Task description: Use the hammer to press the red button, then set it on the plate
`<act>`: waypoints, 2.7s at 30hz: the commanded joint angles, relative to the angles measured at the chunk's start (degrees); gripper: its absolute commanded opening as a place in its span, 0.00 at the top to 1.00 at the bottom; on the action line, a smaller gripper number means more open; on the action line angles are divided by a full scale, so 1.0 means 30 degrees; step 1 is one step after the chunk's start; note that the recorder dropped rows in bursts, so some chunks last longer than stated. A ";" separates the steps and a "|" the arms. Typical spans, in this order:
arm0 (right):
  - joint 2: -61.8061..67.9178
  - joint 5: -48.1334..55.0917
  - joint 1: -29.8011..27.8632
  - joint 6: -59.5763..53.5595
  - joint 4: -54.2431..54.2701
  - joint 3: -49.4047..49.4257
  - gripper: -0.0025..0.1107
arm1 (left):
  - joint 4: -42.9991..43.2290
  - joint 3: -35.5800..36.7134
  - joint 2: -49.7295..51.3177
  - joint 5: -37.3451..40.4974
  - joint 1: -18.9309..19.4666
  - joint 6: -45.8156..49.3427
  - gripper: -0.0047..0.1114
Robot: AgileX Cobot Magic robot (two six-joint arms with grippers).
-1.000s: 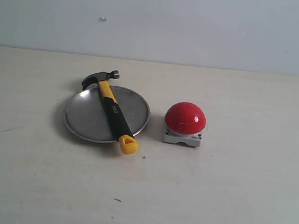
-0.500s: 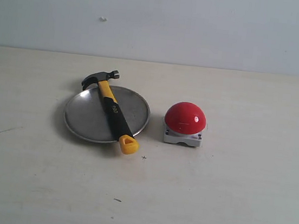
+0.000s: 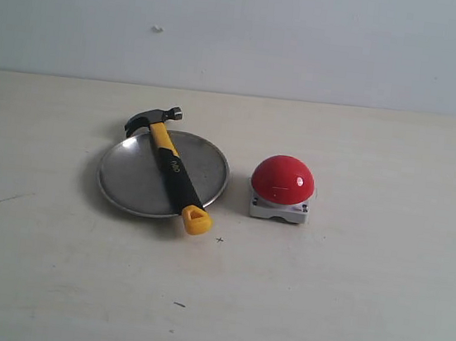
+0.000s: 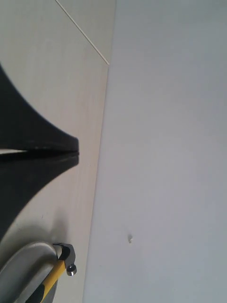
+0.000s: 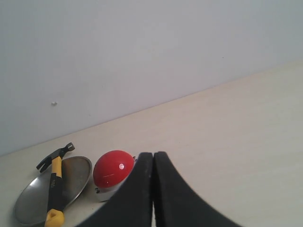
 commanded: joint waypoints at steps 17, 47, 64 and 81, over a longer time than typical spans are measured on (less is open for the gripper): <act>-0.0092 -0.8362 -0.1316 -0.2624 -0.2996 0.4551 0.98 | -0.0210 0.0057 -0.0113 -0.0177 0.0052 -0.0102 0.96; -0.0092 -0.7502 -0.2702 -0.0163 -0.1459 0.4551 0.98 | -0.0210 0.0057 -0.0113 -0.0177 0.0052 -0.0102 0.96; -0.0092 -0.6260 -0.2702 -0.0127 -0.1502 0.4551 0.98 | -0.0210 0.0057 -0.0113 -0.0177 0.0052 -0.0066 0.96; -0.0092 -0.6260 -0.2702 -0.0126 -0.1466 0.4551 0.98 | -0.0210 0.0057 -0.0113 -0.0177 0.0052 -0.0066 0.96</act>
